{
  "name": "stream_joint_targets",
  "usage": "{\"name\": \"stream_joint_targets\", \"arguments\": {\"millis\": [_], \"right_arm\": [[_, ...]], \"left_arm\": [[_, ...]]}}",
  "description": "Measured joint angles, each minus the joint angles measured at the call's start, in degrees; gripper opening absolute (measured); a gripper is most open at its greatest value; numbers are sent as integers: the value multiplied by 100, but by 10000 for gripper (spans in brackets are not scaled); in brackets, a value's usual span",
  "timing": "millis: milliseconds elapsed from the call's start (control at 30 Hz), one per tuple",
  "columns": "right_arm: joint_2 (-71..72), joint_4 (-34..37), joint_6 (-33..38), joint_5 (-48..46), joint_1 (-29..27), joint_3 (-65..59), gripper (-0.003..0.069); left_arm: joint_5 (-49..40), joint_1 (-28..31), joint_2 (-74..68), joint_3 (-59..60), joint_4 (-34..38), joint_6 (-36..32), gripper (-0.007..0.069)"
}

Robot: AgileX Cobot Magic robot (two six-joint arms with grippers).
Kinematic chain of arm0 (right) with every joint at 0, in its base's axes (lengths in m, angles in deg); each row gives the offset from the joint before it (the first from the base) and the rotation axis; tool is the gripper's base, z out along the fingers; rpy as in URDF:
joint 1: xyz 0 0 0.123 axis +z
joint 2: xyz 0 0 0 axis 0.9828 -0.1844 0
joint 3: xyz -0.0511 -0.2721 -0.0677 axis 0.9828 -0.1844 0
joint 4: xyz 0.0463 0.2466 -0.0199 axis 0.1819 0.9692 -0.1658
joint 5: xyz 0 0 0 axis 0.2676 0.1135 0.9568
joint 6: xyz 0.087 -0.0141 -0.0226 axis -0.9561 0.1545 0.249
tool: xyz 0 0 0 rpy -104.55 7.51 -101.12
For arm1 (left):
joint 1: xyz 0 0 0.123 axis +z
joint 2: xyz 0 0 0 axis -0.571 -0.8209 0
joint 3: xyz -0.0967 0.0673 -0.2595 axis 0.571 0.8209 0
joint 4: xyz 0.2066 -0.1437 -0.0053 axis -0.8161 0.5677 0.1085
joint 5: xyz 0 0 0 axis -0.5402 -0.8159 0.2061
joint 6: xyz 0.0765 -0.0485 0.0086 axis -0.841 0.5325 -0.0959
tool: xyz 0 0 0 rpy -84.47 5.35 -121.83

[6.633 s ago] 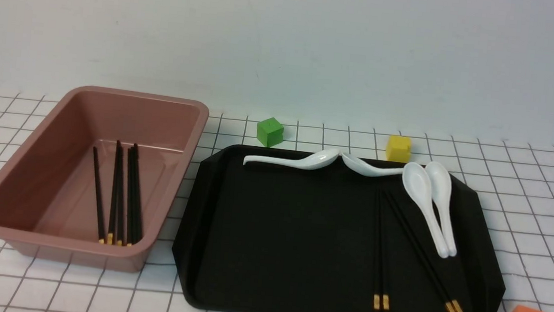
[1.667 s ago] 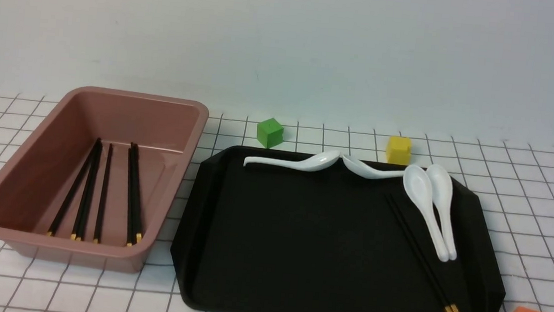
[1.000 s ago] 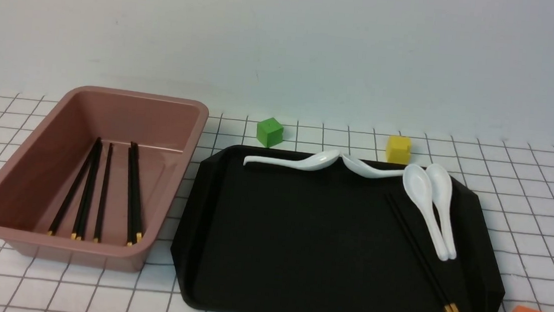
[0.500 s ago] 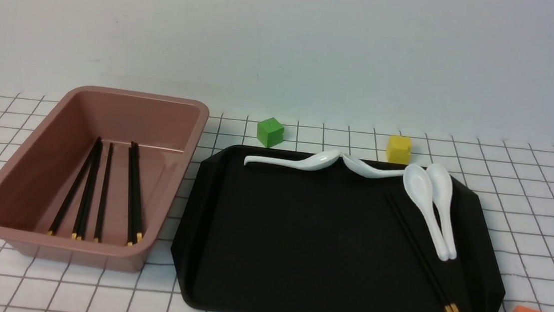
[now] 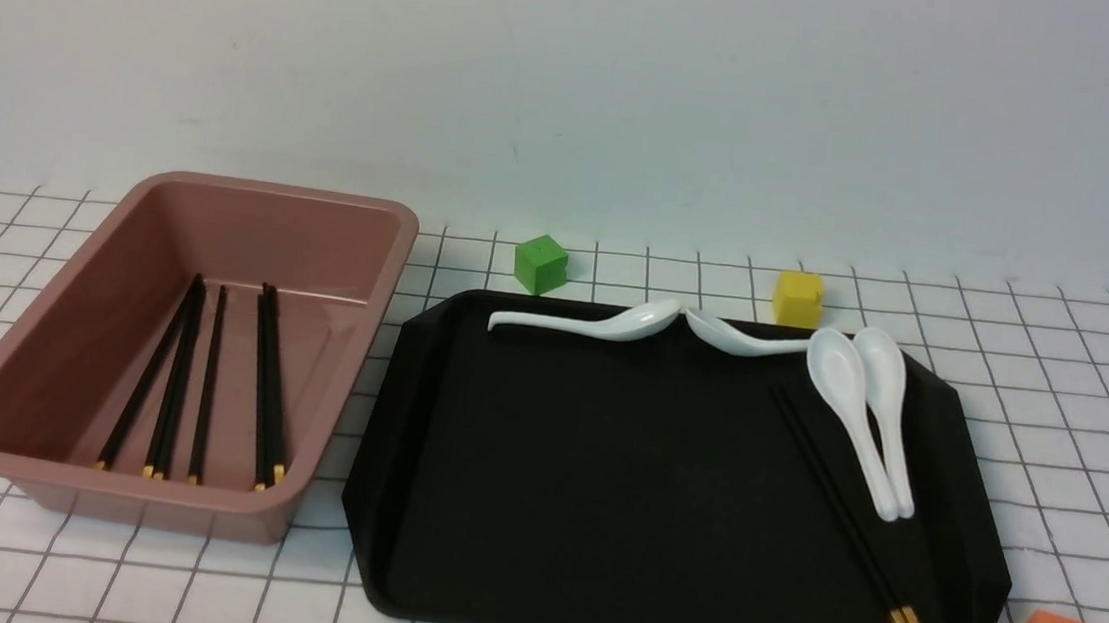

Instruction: On white black tablecloth take chopsticks from black tray and put them in box.

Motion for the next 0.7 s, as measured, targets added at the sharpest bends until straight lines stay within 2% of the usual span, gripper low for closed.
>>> {"name": "stream_joint_targets", "arguments": {"millis": [700], "right_arm": [[0,2,0,-11,0,5,51]], "left_arm": [[0,0,0,0,0,0,185]]}}
